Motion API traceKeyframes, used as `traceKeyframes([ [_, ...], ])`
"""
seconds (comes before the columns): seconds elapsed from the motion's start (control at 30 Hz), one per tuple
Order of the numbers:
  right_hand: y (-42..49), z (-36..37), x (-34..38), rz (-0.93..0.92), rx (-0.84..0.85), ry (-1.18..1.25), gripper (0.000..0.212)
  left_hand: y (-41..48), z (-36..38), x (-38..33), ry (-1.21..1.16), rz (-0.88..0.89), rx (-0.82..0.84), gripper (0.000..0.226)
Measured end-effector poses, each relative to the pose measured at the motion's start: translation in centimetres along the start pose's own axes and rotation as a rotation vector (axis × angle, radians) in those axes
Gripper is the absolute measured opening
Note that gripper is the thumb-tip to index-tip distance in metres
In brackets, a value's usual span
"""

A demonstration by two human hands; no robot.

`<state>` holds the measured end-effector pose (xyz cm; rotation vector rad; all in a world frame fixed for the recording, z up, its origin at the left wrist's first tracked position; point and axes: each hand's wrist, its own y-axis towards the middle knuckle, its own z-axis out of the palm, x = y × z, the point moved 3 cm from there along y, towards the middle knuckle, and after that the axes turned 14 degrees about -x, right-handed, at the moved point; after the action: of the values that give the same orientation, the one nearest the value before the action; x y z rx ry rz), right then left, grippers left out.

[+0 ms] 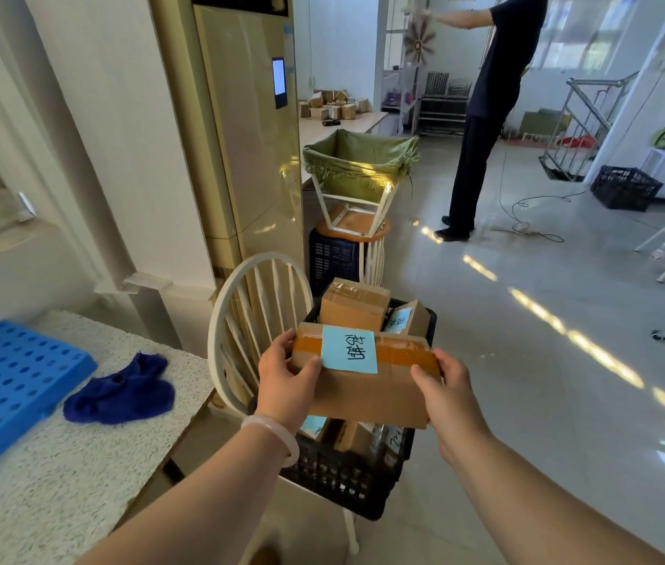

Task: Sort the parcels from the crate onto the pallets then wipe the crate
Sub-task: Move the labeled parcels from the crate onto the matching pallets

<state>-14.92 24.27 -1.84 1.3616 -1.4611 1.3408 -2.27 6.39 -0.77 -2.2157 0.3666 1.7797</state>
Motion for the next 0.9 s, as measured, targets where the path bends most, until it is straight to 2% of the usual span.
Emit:
traceKeyframes([
  [0.13,0.5,-0.3,0.5,-0.051,0.011,-0.002,0.057,0.1,0.3,0.1,0.017,-0.052,0.073,0.066],
  [0.27,1.1,-0.5,1.1,-0.081,0.023,-0.022,0.057,0.2,0.5,0.1,-0.058,-0.175,0.114,0.062],
  [0.43,1.3,-0.8,2.0,-0.169,0.085,-0.09,0.052,0.9,0.8,0.4,0.174,-0.12,0.109,0.058],
  [0.6,1.8,-1.4,2.9,-0.215,0.093,-0.114,0.046,0.5,1.2,0.7,0.174,-0.191,0.228,0.082],
  [0.67,1.9,-1.5,3.3,-0.238,0.099,-0.138,0.046,0.5,1.3,0.8,0.145,-0.223,0.241,0.079],
  [0.73,1.8,-1.4,3.7,-0.271,0.104,-0.174,0.049,0.3,1.3,0.7,0.092,-0.226,0.229,0.077],
  [0.83,1.3,-0.9,4.2,-0.35,0.091,-0.213,0.059,0.2,1.5,0.5,0.056,-0.185,0.175,0.1],
  [0.9,0.9,-0.3,4.1,-0.391,0.091,-0.237,0.065,-0.1,1.6,0.5,0.029,-0.174,0.132,0.105],
])
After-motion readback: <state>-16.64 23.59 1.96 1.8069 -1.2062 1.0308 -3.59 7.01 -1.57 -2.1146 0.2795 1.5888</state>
